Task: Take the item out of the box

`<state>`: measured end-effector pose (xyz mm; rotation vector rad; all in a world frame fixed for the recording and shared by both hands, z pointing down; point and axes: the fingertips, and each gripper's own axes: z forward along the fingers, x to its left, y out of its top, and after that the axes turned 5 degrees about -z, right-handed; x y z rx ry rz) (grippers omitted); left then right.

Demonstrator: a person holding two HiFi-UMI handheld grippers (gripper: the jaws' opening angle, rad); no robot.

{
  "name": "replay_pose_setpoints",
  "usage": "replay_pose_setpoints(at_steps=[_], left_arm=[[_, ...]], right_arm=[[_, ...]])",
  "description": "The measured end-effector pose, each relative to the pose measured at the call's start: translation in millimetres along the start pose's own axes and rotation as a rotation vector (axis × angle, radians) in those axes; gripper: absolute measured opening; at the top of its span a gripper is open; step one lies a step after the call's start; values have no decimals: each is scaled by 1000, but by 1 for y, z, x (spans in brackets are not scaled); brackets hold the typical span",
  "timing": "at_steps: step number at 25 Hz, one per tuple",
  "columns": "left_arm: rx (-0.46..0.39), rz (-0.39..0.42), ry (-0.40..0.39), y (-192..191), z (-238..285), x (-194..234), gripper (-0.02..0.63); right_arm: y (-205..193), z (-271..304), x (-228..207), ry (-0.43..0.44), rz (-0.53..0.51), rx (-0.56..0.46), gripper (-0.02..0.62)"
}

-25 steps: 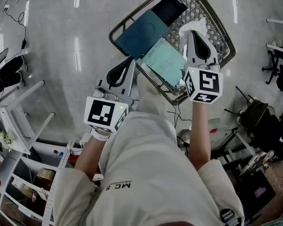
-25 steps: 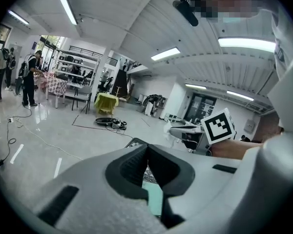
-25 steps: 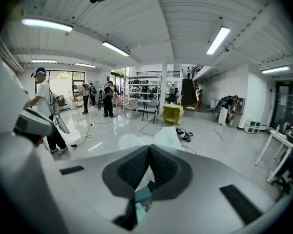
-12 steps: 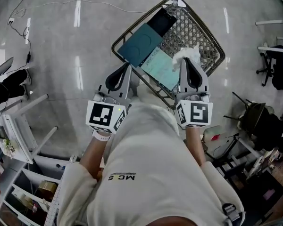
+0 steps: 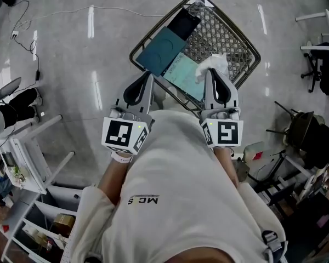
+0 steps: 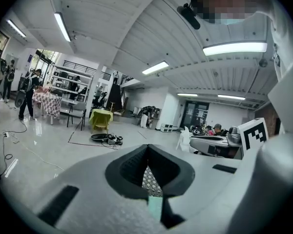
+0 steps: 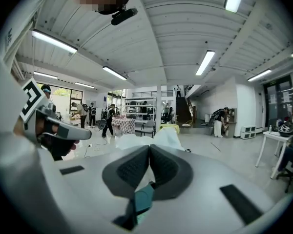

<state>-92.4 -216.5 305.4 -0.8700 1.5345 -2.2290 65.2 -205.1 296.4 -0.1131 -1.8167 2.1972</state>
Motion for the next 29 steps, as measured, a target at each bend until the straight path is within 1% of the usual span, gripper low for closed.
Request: replay_pose_setpoints(at_steps=[5,10,14,21,29], left_arm=[[2,6,-1,2,0,-7,25],[-1,7,7,0,7,-4,25],[-2,7,13,0,10,-5,25],[-5,17,1,7,17,-11,25],[7,22,-3,5,20,-18,25]], right_arm=[[2,-8,-9,-16,-6,-5,18],[0,-3,-16,-24,9,-15,18],[-1,-2,-18,-22,13,-17,18],[3,1,-17,-11,8,-24,18],[1,-1,-23,-10,20,-21,18]])
